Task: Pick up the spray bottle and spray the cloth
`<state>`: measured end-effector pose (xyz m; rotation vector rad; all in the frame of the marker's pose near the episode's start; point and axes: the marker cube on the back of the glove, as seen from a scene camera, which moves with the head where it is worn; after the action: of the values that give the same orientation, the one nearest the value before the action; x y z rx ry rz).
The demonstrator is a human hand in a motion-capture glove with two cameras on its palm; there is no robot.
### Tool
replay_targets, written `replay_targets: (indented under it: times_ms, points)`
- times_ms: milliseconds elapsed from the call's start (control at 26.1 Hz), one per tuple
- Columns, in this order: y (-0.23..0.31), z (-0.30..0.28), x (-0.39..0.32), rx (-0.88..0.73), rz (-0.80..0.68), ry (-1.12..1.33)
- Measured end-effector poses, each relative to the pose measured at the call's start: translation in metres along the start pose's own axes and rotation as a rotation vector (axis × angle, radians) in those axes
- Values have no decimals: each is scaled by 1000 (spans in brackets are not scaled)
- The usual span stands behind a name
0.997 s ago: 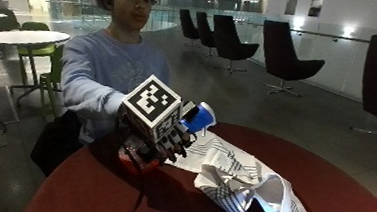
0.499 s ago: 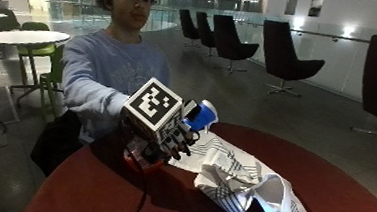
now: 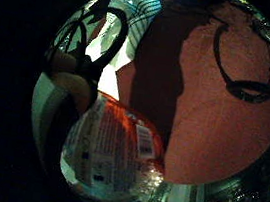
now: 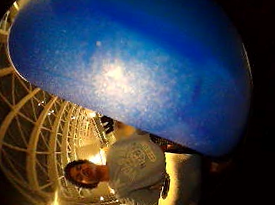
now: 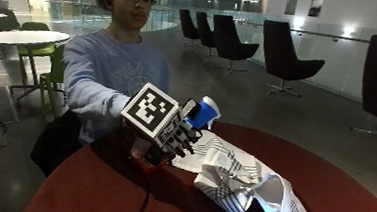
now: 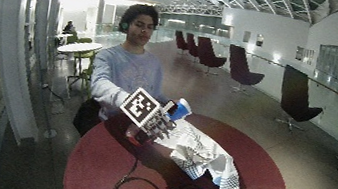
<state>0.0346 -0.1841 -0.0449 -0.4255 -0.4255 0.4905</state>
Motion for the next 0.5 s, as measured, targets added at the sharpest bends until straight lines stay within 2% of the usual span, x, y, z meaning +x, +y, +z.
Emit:
replay_targets:
  times_ms: [499]
  points:
    - [-2, 4, 0, 22, 27, -40]
